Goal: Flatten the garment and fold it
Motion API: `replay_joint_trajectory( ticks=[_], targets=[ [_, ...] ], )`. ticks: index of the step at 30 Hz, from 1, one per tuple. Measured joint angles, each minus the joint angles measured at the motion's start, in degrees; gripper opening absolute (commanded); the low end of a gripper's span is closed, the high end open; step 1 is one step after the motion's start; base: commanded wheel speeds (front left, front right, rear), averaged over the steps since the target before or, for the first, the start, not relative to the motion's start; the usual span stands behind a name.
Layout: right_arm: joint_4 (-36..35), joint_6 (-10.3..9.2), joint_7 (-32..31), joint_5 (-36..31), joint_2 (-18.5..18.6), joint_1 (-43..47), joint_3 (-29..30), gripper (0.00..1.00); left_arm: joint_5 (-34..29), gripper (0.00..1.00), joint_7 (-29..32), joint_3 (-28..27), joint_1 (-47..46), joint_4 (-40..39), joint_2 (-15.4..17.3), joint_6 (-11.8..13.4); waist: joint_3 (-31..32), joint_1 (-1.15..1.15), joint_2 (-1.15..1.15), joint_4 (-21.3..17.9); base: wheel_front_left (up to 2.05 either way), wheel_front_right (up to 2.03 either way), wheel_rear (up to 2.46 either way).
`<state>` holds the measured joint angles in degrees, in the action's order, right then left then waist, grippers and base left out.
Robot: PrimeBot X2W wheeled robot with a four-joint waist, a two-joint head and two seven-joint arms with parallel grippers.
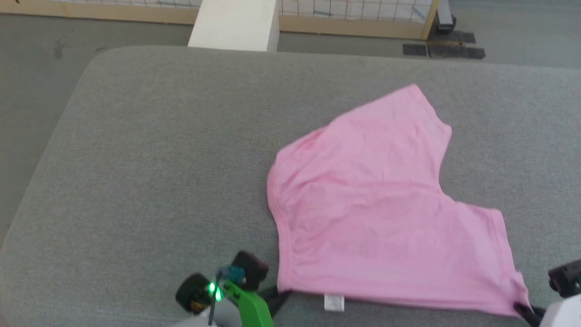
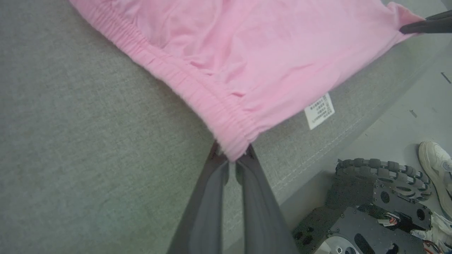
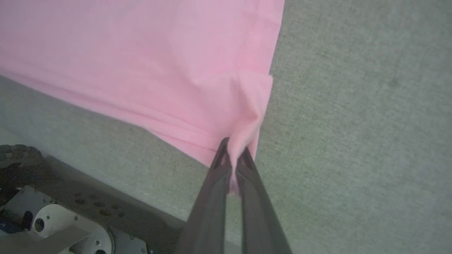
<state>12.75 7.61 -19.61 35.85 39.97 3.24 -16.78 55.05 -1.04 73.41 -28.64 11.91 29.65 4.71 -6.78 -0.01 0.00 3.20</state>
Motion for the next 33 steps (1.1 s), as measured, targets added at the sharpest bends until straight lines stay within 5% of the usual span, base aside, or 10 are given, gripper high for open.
replay_joint_trajectory(
  ticks=[15, 26, 33],
  targets=[
    [-9.7, 0.0, 0.97, 2.35, 1.88, 2.57, 10.69, 0.0, -2.48, 0.0, 0.84, -1.19, 1.02, -4.44, -0.86, 1.69, -0.03, 0.0, 0.0, 3.31, 0.0, 0.0, 0.0],
    [-15.37, -0.01, -3.55, -3.56, 1.43, -13.12, 14.55, 0.0, -6.64, 0.0, 2.07, -3.9, -9.5, -12.93, -0.34, 1.93, -7.1, 0.0, 0.0, 6.41, 0.0, 0.0, 0.0],
    [-11.35, -0.01, -10.53, -8.21, -0.37, -29.11, 11.54, 0.0, -6.39, 0.0, 2.52, -6.65, -14.94, -13.58, -0.29, 0.31, -13.23, 0.01, 0.0, 9.02, 0.0, 0.0, 0.0]
  ],
)
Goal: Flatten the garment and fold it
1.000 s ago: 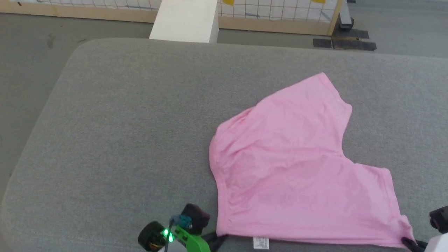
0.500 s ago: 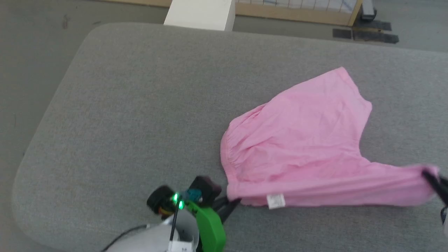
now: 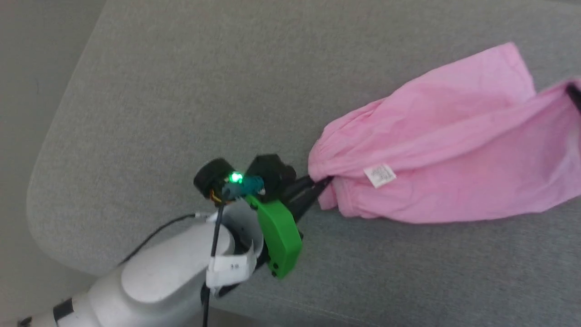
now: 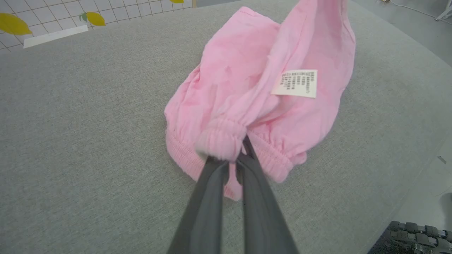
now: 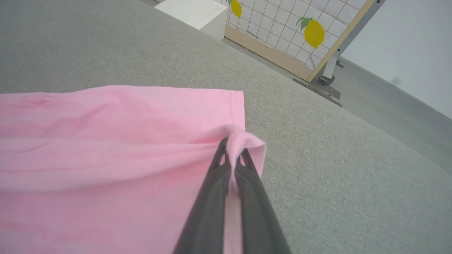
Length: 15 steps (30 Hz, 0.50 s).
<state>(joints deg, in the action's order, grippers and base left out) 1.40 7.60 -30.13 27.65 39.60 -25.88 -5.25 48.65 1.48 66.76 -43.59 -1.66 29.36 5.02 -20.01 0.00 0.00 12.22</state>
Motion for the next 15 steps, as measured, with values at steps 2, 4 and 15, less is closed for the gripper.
replay_joint_trajectory(
  ticks=[2, 4, 15],
  targets=[
    [2.41, 0.0, -1.47, -1.66, -0.32, -4.31, -1.57, 0.0, 0.01, 0.0, -0.08, -0.76, -1.37, 0.85, -0.19, -0.54, -1.71, 0.0, 0.0, 0.76, 0.0, 0.0, 0.0],
    [5.09, -0.01, -2.24, -3.34, -0.37, -8.41, -2.79, 0.0, 0.19, 0.0, -0.11, -1.37, -2.59, 1.98, -0.56, -1.26, -3.35, 0.0, 0.0, 1.56, 0.0, 0.0, 0.0],
    [18.92, 0.0, -1.56, -10.26, -2.07, -21.12, -8.99, 0.0, 0.54, 0.0, -2.35, -2.41, -5.84, 8.95, -4.57, -4.03, -10.31, 0.01, 0.0, 6.35, 0.0, 0.0, 0.0]
  ],
)
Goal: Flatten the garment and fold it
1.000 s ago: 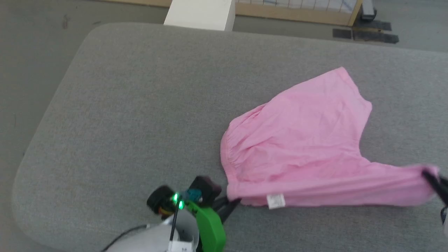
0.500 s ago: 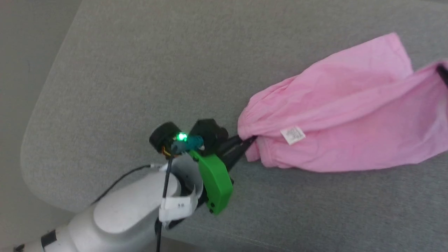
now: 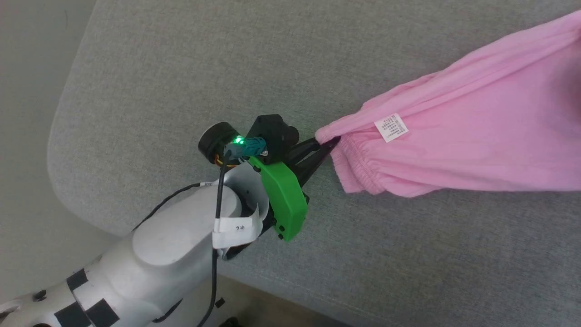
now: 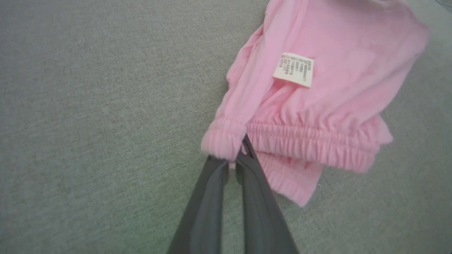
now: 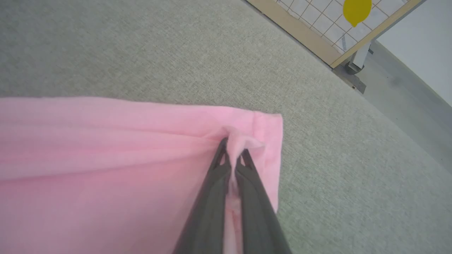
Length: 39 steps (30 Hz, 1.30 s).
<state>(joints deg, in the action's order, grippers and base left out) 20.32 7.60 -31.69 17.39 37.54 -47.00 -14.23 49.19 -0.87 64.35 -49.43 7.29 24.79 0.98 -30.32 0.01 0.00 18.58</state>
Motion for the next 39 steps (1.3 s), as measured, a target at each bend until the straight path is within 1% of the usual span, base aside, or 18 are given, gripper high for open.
replay_joint_trajectory(
  ticks=[7, 8, 9, 10, 11, 16, 20, 21, 23, 26, 29, 32, 35, 38, 39],
  targets=[
    [5.5, 0.0, 5.24, -1.82, -0.92, -3.63, -1.04, 0.0, 0.07, 0.0, -1.09, 0.12, -0.31, 2.87, -1.59, -0.96, -1.71, 0.0, 0.0, 1.46, 0.0, 0.0, 0.0],
    [6.41, 0.0, 5.95, -1.82, -1.32, -3.9, -1.0, 0.07, 0.07, 0.0, -1.24, 0.18, -0.31, 3.31, -1.7, -0.99, -1.64, 0.0, 0.0, 1.46, 0.0, 0.0, 0.0],
    [7.2, 0.0, 6.71, -1.81, -1.69, -4.0, -1.01, 1.0, 0.08, 0.0, -1.24, 0.24, -0.31, 3.69, -1.79, -1.0, -1.49, 0.0, 0.0, 1.43, 0.0, 0.0, 0.0],
    [7.91, 0.0, 7.33, -1.77, -2.02, -4.03, -0.96, 1.0, 0.08, 0.11, -1.33, 0.31, -0.31, 4.0, -1.83, -1.01, -1.31, 0.0, 0.0, 1.37, 0.0, 0.0, 0.0],
    [8.76, -0.01, 8.12, -1.77, -2.35, -4.03, -1.09, 1.0, 0.02, 1.0, -1.79, 0.41, -0.31, 4.36, -1.87, -1.0, -1.02, 0.0, 0.0, 1.27, 0.0, 0.0, 0.0],
    [11.31, -0.02, 12.89, -0.34, -3.39, -3.71, -1.92, 1.0, 0.02, 1.0, -2.92, 0.53, -0.09, 6.1, -1.94, -0.74, 1.35, 0.0, 0.0, 0.6, 0.0, 0.0, 0.0],
    [11.85, -0.02, 17.97, 2.4, -3.97, -1.2, -2.72, 1.0, 0.32, 1.0, -4.21, 0.13, 1.32, 6.87, -1.7, 0.34, 4.56, -0.01, 0.0, -0.08, 0.0, 0.0, 0.0],
    [11.38, -0.02, 22.06, 4.39, -3.96, 1.61, -2.5, 1.0, 1.45, 1.0, -5.68, -0.79, 3.64, 7.1, -1.03, 1.71, 7.3, -0.01, 0.0, -0.62, 0.0, 0.0, 0.0],
    [10.13, -0.02, 24.86, 5.83, -3.78, 4.24, -2.24, 1.0, 2.47, 1.0, -7.61, -2.07, 5.44, 7.11, -0.27, 3.22, 9.39, -0.01, 0.0, -1.02, 0.0, 0.0, 0.0],
    [7.88, -0.02, 28.31, 7.6, -3.14, 8.2, -1.53, 1.0, 3.02, 1.0, -10.54, -4.32, 7.64, 7.01, 0.94, 5.42, 12.26, -0.01, 0.0, -1.58, 0.0, 0.0, 0.0],
    [5.65, -0.02, 31.0, 9.18, -2.47, 12.04, 0.27, 1.0, 3.41, 1.0, -12.88, -7.73, 10.14, 6.48, 1.7, 7.46, 14.89, -0.01, 0.0, -2.11, 0.0, 0.0, 0.0],
    [3.88, -0.02, 32.64, 10.22, -2.42, 16.15, 2.25, 1.0, 2.37, 1.0, -13.66, -11.71, 13.04, 5.39, 2.36, 9.29, 17.18, -0.01, 0.0, -2.57, 0.0, 0.0, 0.0],
    [2.42, -0.02, 33.42, 10.44, -2.61, 19.98, 3.83, 1.0, -2.67, 1.0, -13.85, -18.62, 17.01, 2.3, 2.22, 11.13, 18.97, -0.01, 0.0, -2.89, 0.0, 0.0, 0.0],
    [1.68, -0.02, 33.74, 10.49, -3.46, 22.93, 5.86, 1.0, -10.29, 1.0, -13.9, -25.14, 21.97, -1.14, 1.53, 12.26, 20.19, -0.01, 0.0, -2.94, 0.0, 0.0, 0.0],
    [1.52, -0.02, 33.73, 10.49, -3.88, 23.82, 6.71, 1.0, -13.01, 1.0, -13.91, -27.64, 24.06, -2.43, 0.79, 12.47, 20.44, -0.01, 0.0, -2.79, 0.0, 0.0, 0.0]
  ],
)
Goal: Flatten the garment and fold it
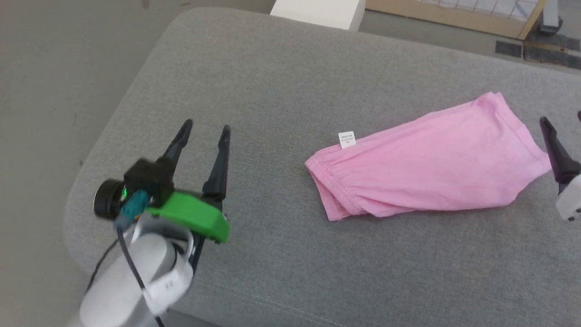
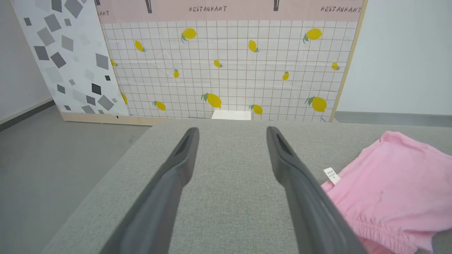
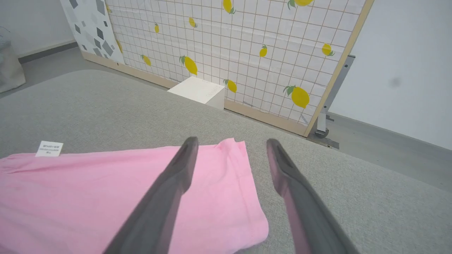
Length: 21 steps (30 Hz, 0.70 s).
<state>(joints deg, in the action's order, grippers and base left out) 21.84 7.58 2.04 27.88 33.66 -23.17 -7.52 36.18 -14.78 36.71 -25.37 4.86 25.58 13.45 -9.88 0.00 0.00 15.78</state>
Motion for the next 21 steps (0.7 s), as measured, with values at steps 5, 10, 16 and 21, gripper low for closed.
replay_joint_trajectory(
  ticks=[5, 10, 16, 21],
  targets=[
    [0.05, 0.0, -1.91, -0.43, -2.14, 3.21, 3.79, 1.0, -11.46, 1.0, 0.0, -7.88, 9.17, -4.92, -3.9, -0.52, 0.28, 0.0, 0.0, 1.53, 0.0, 0.0, 0.0],
    [0.92, 0.0, -7.01, -1.97, -3.85, 3.73, 7.3, 1.0, -22.76, 1.0, 0.0, -10.91, 14.95, -7.02, -5.52, -3.35, -0.39, 0.0, 0.0, 2.94, 0.0, 0.0, 0.0],
    [5.05, 0.0, -19.87, -3.91, -4.93, -0.41, 13.47, 1.0, -31.72, 1.0, 0.0, -9.53, 17.17, -8.13, -7.37, -5.3, -3.26, 0.0, 0.0, 4.75, 0.0, 0.0, 0.0],
    [7.39, 0.0, -29.11, -5.22, -3.98, -7.12, 15.85, 1.0, -31.65, 1.0, 0.0, -10.13, 17.01, -8.08, -10.17, -7.08, -6.51, 0.0, 0.0, 6.33, 0.0, 0.0, 0.0]
  ],
)
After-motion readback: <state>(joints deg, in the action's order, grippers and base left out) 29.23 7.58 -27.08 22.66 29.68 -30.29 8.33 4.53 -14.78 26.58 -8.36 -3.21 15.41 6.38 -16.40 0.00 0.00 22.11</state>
